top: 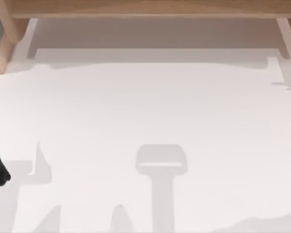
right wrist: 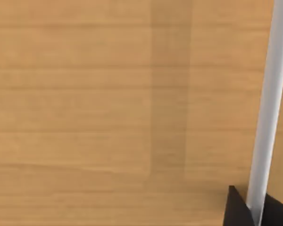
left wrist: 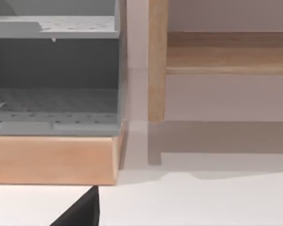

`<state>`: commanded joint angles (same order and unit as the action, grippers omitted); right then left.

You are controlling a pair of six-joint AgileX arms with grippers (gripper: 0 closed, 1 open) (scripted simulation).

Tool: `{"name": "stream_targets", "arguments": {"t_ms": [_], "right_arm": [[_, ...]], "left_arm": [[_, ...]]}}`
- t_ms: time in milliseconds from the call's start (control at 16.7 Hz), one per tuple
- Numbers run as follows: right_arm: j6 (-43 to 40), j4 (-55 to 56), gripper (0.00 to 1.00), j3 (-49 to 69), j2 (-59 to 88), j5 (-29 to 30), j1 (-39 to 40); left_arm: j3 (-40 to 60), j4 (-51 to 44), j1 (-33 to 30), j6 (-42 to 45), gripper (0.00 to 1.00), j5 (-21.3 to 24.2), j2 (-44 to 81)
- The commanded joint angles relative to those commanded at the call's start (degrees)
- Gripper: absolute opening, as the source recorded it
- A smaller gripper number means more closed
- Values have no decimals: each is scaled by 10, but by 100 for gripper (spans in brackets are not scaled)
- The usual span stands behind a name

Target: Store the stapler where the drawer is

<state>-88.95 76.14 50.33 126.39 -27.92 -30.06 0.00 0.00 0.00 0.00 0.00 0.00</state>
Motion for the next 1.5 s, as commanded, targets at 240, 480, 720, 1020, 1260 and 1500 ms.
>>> {"name": "stream_targets", "arguments": {"t_ms": [240,480,720,1020,1260,1500], "right_arm": [[0,-32,0,53,23,19,18],[1,-34,0,53,22,19,17],[0,-57,0,95,43,29,28],[1,-117,0,206,90,54,51],[1,-124,0,215,95,57,53],[1,-124,23,215,95,57,53]], "left_arm": [[0,0,0,0,100,0,0],[0,0,0,0,100,0,0],[0,0,0,0,100,0,0],[0,0,0,0,100,0,0],[0,0,0,0,100,0,0],[0,0,0,0,100,0,0]]}}
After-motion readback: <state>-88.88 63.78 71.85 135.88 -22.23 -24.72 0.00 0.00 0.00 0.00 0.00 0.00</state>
